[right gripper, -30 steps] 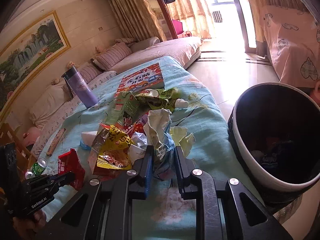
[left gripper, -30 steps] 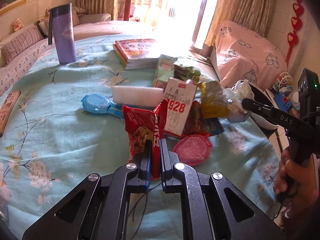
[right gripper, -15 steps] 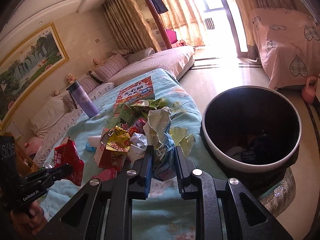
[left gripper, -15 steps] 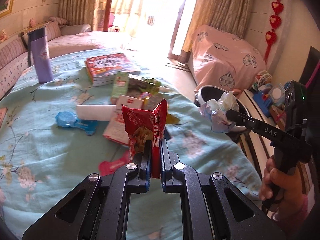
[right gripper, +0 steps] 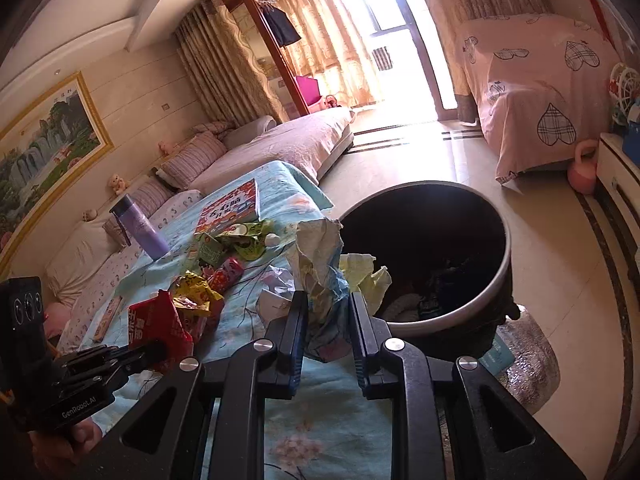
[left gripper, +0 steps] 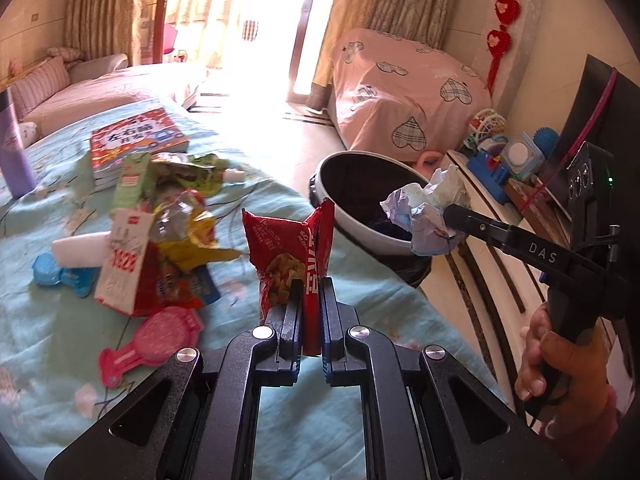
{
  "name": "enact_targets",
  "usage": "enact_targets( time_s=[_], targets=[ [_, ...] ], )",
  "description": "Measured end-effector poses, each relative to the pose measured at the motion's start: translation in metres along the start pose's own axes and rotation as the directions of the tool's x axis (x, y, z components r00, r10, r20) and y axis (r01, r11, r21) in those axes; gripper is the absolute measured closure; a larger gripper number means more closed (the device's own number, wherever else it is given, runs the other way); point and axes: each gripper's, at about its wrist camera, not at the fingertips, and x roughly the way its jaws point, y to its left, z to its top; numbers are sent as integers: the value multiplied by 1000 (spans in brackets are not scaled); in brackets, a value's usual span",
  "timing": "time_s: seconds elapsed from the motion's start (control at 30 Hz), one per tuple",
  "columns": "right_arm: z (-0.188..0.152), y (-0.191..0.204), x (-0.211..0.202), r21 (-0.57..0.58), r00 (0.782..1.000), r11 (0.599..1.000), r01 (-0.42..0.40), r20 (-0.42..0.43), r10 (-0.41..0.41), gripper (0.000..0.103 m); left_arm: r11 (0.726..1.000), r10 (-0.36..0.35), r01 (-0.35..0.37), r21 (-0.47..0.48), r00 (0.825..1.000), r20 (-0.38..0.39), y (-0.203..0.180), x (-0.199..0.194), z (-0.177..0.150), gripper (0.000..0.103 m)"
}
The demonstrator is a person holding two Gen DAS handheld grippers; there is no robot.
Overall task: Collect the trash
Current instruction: 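Carry both items over the black bin and open both tools to drop them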
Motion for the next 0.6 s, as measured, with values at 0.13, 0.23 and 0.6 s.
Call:
enact_targets(
  time_s=[0.13, 0.23, 0.6],
  targets=[
    [4, -14, -5, 15, 1000, 1000, 17, 12, -18, 82, 1000, -21, 21, 17, 1000, -15, -12, 14, 11, 96],
    [7, -23, -6, 27, 999, 999, 29, 19, -30, 82, 999, -31, 32, 32, 999, -23, -21, 24, 20, 96],
    [29, -51, -4, 41, 997, 997, 60, 38, -61, 82, 996, -59, 62, 57, 997, -52, -45, 57, 51, 96]
  ],
)
